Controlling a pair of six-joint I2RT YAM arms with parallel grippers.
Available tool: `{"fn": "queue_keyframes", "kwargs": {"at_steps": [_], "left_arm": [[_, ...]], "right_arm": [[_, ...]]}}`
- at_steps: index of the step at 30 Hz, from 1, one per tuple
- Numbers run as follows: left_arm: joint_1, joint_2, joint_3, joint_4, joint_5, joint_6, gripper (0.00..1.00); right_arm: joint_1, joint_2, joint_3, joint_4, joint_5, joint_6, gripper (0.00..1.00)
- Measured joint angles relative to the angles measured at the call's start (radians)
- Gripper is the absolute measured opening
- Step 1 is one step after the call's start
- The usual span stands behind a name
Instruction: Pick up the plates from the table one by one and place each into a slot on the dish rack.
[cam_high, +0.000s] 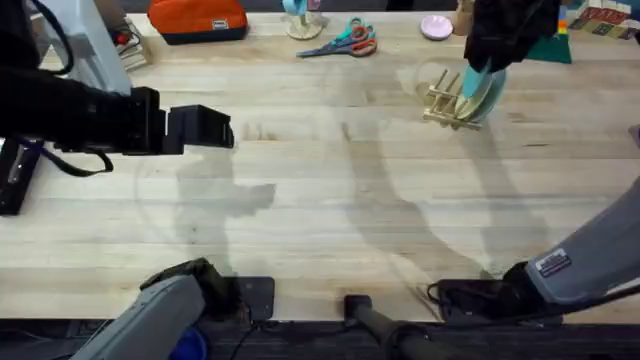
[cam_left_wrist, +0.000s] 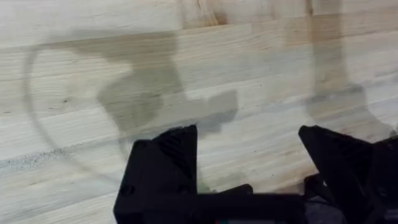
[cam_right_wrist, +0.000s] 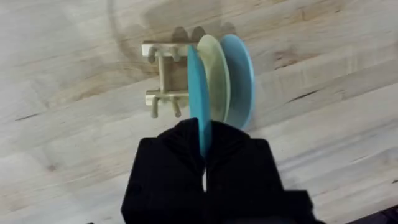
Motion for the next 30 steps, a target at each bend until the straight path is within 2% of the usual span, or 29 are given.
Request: {"fn": "queue_keyframes", "kwargs": {"at_steps": [19, 30], "left_arm": [[0.000, 0.000, 0.000, 0.000, 0.000, 0.000, 0.993], [0.000, 0.000, 0.000, 0.000, 0.000, 0.000, 0.995]], "right_arm": [[0.000, 0.049, 0.000, 0.002, 0.000, 0.000, 0.032], [0.000, 0.156, 0.000, 0.006, -0.037, 0.000, 0.032]]}}
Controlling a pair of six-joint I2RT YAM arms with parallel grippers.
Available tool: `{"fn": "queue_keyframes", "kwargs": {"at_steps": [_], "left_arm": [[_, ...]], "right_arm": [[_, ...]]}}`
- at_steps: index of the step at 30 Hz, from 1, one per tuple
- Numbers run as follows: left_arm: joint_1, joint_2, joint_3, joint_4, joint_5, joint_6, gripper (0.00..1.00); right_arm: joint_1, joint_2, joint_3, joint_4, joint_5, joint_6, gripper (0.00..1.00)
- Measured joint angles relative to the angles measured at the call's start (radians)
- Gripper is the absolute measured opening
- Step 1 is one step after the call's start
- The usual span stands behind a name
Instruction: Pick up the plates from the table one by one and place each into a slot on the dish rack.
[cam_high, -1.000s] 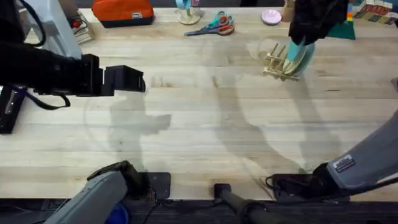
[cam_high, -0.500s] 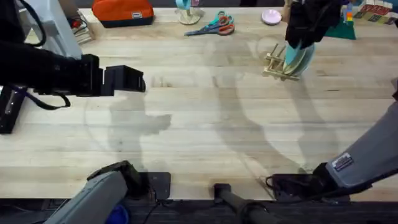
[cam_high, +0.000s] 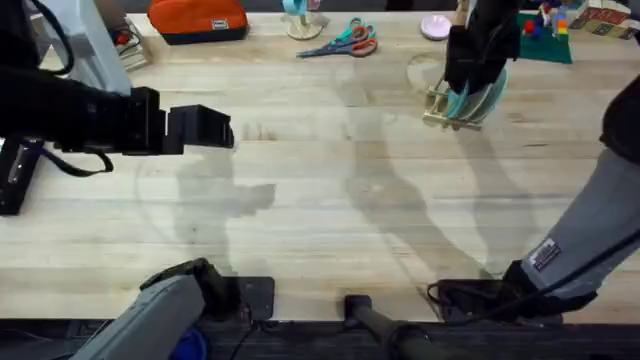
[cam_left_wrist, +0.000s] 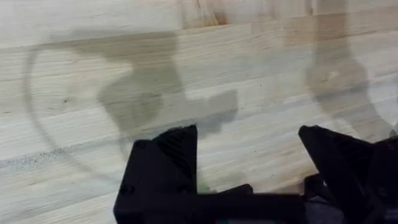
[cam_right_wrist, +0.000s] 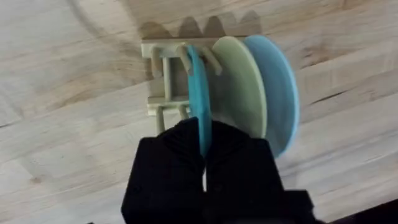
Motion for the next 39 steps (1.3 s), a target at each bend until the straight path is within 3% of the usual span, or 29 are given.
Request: {"fn": "queue_keyframes", "kwargs": {"at_steps": [13, 17, 33, 36, 39], "left_arm": [[0.000, 0.000, 0.000, 0.000, 0.000, 0.000, 0.995], [0.000, 0.000, 0.000, 0.000, 0.000, 0.000, 0.995], [0.000, 0.000, 0.000, 0.000, 0.000, 0.000, 0.995], [0.000, 0.000, 0.000, 0.000, 0.000, 0.000, 0.995], [0.000, 0.000, 0.000, 0.000, 0.000, 0.000, 0.995]], "right_arm": [[0.000, 0.000, 0.000, 0.000, -0.001, 0.000, 0.034], [0.000, 0.000, 0.000, -0.006, -0.001, -0.002, 0.153], [0.000, 0.000, 0.000, -0.028, -0.005, -0.003, 0.269], [0.001, 0.000, 0.000, -0.035, -0.006, -0.003, 0.342], [0.001, 0.000, 0.000, -0.037, -0.007, -0.004, 0.583]]}}
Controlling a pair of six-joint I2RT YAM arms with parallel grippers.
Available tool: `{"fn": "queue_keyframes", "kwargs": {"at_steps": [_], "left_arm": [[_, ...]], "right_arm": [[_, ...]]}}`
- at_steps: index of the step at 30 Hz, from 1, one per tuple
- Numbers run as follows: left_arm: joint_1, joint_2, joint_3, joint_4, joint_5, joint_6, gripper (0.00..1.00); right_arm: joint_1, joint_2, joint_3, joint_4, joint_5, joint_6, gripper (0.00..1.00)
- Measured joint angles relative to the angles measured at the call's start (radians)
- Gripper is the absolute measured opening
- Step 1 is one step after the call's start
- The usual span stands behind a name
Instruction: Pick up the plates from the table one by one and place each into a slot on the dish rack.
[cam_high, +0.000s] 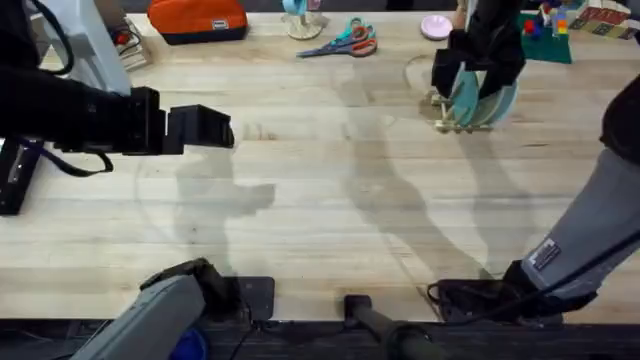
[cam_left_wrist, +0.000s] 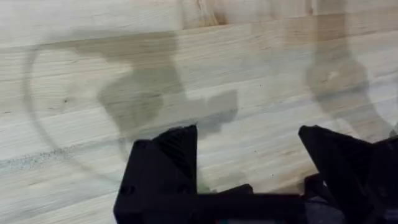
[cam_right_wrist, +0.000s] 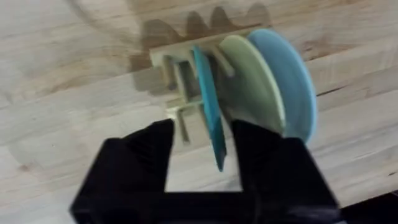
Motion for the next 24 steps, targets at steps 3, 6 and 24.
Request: {"fn": "queue_keyframes", "kwargs": {"at_steps": [3, 6, 24], "left_arm": [[0.000, 0.000, 0.000, 0.000, 0.000, 0.000, 0.995], [0.000, 0.000, 0.000, 0.000, 0.000, 0.000, 0.995], [0.000, 0.000, 0.000, 0.005, 0.000, 0.000, 0.994]], "right_arm": [[0.000, 0.000, 0.000, -0.002, -0.001, 0.000, 0.665], [0.000, -0.001, 0.000, -0.002, -0.001, 0.000, 0.680], [0.000, -0.156, 0.000, -0.004, 0.002, -0.030, 0.687]]}}
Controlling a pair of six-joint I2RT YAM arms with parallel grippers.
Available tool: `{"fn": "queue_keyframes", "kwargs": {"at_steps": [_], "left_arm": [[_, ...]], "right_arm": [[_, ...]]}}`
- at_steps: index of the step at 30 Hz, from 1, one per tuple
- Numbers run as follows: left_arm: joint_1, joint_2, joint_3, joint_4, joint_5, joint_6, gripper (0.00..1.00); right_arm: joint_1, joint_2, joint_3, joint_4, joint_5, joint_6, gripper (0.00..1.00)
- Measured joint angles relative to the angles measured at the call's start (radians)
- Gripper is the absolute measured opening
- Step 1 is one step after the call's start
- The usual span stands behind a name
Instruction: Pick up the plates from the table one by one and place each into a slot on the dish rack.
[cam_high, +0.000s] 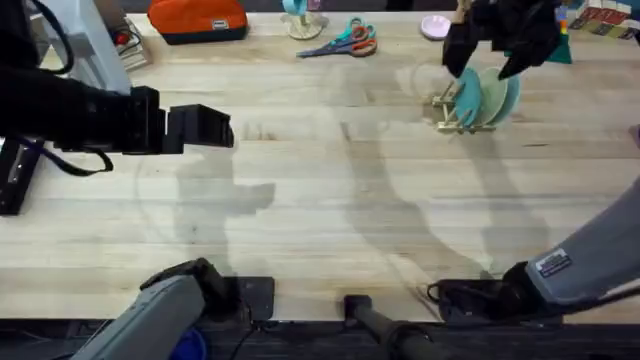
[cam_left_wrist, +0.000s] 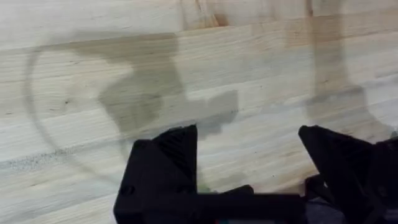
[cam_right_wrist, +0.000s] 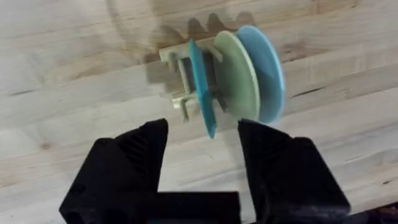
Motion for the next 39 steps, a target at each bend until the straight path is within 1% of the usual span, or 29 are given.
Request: {"fn": "queue_keyframes", "kwargs": {"at_steps": [13, 23, 35, 39], "left_arm": [[0.000, 0.000, 0.000, -0.008, 0.000, 0.000, 0.995], [0.000, 0.000, 0.000, -0.012, 0.000, 0.000, 0.995], [0.000, 0.000, 0.000, -0.012, 0.000, 0.000, 0.993], [0.000, 0.000, 0.000, -0.012, 0.000, 0.000, 0.995]], "right_arm": [[0.000, -0.242, 0.000, -0.014, 0.000, -0.026, 0.694], [0.000, -0.397, 0.000, -0.136, 0.000, -0.050, 0.695], [0.000, -0.532, 0.000, -0.248, 0.000, -0.056, 0.618], [0.000, -0.573, 0.000, -0.286, 0.000, -0.056, 0.614]]}}
